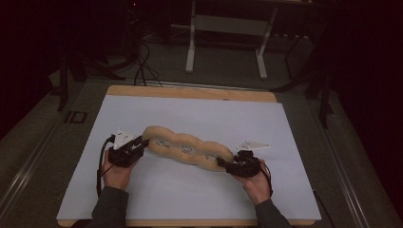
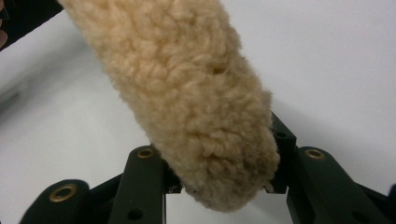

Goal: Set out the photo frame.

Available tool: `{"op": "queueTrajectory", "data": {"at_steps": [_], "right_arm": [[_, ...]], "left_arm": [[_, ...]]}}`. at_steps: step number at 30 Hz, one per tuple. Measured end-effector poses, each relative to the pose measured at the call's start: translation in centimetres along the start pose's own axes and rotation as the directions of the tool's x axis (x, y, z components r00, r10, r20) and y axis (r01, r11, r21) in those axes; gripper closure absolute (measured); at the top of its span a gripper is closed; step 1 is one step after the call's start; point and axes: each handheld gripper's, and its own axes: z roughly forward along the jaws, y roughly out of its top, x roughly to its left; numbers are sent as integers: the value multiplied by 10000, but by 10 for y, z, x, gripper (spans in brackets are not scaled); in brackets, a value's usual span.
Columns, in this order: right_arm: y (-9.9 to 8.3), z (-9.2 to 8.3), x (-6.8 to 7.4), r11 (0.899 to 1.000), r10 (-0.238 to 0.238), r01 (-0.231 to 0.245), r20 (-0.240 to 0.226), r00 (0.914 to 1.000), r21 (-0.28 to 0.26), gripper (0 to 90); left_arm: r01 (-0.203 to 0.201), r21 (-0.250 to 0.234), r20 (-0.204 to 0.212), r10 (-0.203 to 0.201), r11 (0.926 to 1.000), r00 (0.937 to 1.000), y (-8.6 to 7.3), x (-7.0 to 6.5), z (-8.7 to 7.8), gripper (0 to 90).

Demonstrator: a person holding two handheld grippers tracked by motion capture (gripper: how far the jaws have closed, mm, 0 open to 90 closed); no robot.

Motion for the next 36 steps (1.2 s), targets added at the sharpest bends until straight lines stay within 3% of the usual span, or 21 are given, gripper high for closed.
{"op": "queueTrajectory", "data": {"at_steps": [17,26,36], "right_arm": [[2,2,-17,9987,501,-499,293,9983,-71,559],[7,4,-23,9991,434,-433,304,9986,-43,550],[3,5,-40,9930,1179,-1177,244,9927,-108,516]], "left_arm": [[-283,97,-101,284,9996,9995,1,-9,5,730],[-246,177,-70,247,9995,9997,0,-10,7,729],[-230,432,204,222,9988,9995,-2,-16,12,725]]}}
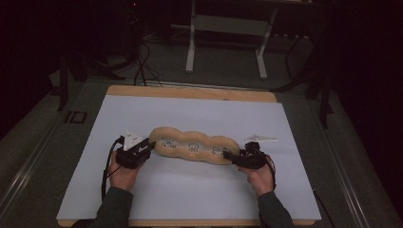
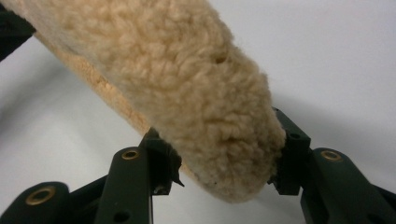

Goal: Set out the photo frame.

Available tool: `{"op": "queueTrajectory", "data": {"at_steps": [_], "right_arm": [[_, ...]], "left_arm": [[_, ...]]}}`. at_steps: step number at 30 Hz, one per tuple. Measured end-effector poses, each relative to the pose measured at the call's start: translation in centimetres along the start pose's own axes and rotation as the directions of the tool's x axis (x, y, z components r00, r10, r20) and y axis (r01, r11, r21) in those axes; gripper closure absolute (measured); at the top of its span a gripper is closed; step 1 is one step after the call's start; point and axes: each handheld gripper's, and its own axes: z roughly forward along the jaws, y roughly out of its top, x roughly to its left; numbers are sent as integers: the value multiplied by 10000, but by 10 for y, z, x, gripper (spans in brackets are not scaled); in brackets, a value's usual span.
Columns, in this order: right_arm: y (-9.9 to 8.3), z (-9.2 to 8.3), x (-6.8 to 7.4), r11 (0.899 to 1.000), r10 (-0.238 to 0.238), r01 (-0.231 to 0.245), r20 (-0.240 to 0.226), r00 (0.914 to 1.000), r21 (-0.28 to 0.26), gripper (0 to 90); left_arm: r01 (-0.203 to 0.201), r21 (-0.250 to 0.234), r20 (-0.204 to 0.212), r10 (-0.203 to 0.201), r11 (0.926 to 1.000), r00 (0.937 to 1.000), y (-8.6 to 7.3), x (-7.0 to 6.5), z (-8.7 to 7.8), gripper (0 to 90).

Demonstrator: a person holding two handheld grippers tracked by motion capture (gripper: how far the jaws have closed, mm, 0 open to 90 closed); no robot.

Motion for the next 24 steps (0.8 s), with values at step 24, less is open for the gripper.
{"op": "queueTrajectory", "data": {"at_steps": [24], "right_arm": [[2,5,-24,9968,683,-677,135,9976,-422,502]], "left_arm": [[119,760,356,-146,9970,9993,-9,-7,11,718]]}}
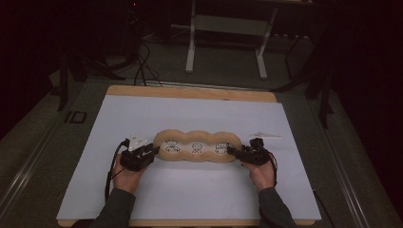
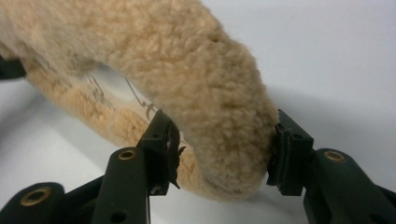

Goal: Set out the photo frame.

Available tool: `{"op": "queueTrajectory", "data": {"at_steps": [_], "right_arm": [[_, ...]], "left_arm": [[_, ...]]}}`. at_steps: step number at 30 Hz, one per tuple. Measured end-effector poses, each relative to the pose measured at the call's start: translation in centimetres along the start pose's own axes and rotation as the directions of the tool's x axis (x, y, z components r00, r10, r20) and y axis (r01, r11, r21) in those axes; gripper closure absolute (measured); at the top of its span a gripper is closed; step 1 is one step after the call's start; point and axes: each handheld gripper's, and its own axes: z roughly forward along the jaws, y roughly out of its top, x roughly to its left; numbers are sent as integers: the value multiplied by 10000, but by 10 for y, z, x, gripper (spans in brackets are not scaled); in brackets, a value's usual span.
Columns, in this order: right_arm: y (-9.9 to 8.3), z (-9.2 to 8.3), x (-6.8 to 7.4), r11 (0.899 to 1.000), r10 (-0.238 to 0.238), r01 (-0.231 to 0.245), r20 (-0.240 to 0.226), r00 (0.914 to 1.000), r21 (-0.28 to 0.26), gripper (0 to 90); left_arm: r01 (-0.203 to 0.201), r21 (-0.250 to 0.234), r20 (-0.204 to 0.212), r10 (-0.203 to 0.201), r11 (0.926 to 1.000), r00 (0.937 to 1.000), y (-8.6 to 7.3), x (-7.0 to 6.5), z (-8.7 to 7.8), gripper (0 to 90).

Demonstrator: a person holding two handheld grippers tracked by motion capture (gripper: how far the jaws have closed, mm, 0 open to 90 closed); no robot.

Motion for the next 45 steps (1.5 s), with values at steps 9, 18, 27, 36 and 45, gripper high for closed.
{"op": "queueTrajectory", "data": {"at_steps": [9,18,27,36,45], "right_arm": [[-3,-1,-4,9990,396,-397,-30,9992,-214,506],[-10,-2,-6,9982,567,-569,90,9983,213,460],[-9,-9,0,9995,295,-296,24,9996,143,418],[-6,-24,2,9999,-81,81,-19,10000,74,394],[-3,-41,1,9994,-334,334,28,9994,-49,382]], "left_arm": [[-33,45,14,32,10000,10000,0,-1,-1,719],[13,133,66,-14,9999,10000,0,0,-1,698],[68,116,-55,-67,9999,10000,0,1,-1,652],[231,165,-64,-230,9996,9997,0,4,-2,599],[744,-432,146,-739,9963,9972,1,15,-20,528]]}}
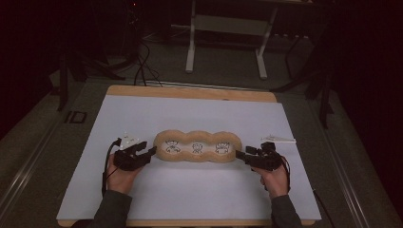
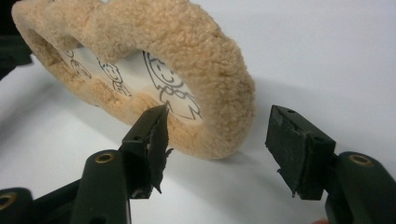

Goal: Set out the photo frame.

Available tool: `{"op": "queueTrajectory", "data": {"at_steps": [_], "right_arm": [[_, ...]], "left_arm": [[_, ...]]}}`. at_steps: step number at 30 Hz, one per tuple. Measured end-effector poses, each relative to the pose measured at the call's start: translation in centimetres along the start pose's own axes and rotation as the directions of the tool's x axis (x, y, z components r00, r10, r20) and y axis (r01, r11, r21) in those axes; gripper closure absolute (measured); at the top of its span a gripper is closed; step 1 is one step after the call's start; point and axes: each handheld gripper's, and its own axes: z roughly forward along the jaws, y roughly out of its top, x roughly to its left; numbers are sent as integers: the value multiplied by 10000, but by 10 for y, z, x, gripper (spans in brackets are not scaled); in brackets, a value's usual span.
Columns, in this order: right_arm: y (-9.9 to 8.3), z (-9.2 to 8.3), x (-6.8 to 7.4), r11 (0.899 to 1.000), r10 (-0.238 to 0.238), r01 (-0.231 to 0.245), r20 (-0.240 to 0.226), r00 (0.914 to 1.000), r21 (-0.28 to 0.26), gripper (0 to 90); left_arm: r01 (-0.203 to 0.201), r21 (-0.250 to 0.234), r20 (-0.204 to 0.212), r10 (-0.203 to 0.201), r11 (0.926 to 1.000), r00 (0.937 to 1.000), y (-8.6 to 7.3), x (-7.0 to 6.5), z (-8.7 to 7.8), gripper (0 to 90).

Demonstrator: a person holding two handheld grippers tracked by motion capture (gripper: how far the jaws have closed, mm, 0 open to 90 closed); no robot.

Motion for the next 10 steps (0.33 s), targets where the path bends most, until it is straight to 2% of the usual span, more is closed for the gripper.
{"op": "queueTrajectory", "data": {"at_steps": [2,5,8,10], "right_arm": [[0,-2,0,10000,-37,37,66,10000,36,381],[1,-5,-2,10000,-15,15,74,10000,44,379],[2,-7,-4,9999,34,-36,102,9999,155,372],[2,-9,-7,9995,11,-16,152,9999,331,359]], "left_arm": [[198,-205,64,-197,9996,9998,0,5,-6,516],[380,-270,74,-378,9989,9993,1,11,-11,503],[497,-370,-53,-500,9981,9987,2,16,-17,492],[527,-349,-316,-538,9980,9981,3,20,-20,486]]}}
